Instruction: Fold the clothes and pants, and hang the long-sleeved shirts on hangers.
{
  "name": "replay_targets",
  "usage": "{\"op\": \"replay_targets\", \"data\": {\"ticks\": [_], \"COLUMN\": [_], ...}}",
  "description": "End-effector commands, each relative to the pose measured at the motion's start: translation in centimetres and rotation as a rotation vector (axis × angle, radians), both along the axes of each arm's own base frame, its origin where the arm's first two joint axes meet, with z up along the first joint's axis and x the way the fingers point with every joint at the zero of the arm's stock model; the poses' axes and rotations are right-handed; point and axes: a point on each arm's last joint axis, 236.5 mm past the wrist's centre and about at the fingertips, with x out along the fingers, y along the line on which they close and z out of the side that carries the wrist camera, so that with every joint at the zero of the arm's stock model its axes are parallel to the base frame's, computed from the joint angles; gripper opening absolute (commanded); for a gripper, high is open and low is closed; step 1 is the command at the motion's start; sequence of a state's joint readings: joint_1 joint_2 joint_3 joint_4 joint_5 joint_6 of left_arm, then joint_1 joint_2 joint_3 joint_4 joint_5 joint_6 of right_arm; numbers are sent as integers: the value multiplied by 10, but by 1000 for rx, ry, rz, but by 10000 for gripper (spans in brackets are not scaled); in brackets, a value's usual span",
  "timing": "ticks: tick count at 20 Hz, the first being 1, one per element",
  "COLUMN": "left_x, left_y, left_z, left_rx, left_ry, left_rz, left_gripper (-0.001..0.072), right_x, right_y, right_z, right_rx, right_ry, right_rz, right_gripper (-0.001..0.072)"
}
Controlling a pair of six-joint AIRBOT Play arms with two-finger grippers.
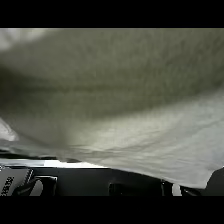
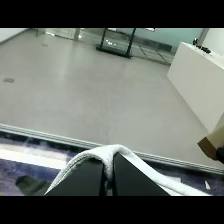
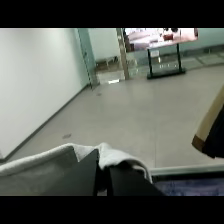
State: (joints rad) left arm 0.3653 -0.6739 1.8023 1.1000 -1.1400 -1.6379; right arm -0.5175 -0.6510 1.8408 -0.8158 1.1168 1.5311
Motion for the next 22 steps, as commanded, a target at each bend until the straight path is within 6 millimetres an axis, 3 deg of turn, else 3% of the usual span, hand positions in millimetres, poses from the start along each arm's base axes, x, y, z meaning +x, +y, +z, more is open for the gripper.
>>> {"op": "replay_targets", "data": {"ticks": [1,3,5,7,11,13,16,19,22], "left_x": [55,110,168,217,288,311,332,341,333], "left_y": [-9,-7,-8,-23,-60,-69,-75,-75,-72], "left_z": [-38,-89,-164,-248,-416,-479,-526,-531,-526], "left_rx": [-2,-38,-57,-67,-122,-151,-172,-174,-173], "left_ry": [107,238,415,592,880,951,992,980,996], "left_rz": [-138,-220,-294,-382,-481,-468,-457,-454,-472], "left_gripper": [22,22,23,23,22,22,22,22,22], "right_x": [61,105,149,192,264,298,341,364,357], "right_y": [-26,-45,-66,-81,-86,-93,-102,-108,-102], "right_z": [-83,-152,-218,-285,-424,-472,-503,-505,-509], "right_rx": [29,91,168,183,161,146,159,161,177], "right_ry": [356,616,810,934,1114,1127,1055,977,1015], "right_rz": [46,115,177,222,229,166,87,36,54], "right_gripper": [38,38,38,39,39,39,39,39,39]}}
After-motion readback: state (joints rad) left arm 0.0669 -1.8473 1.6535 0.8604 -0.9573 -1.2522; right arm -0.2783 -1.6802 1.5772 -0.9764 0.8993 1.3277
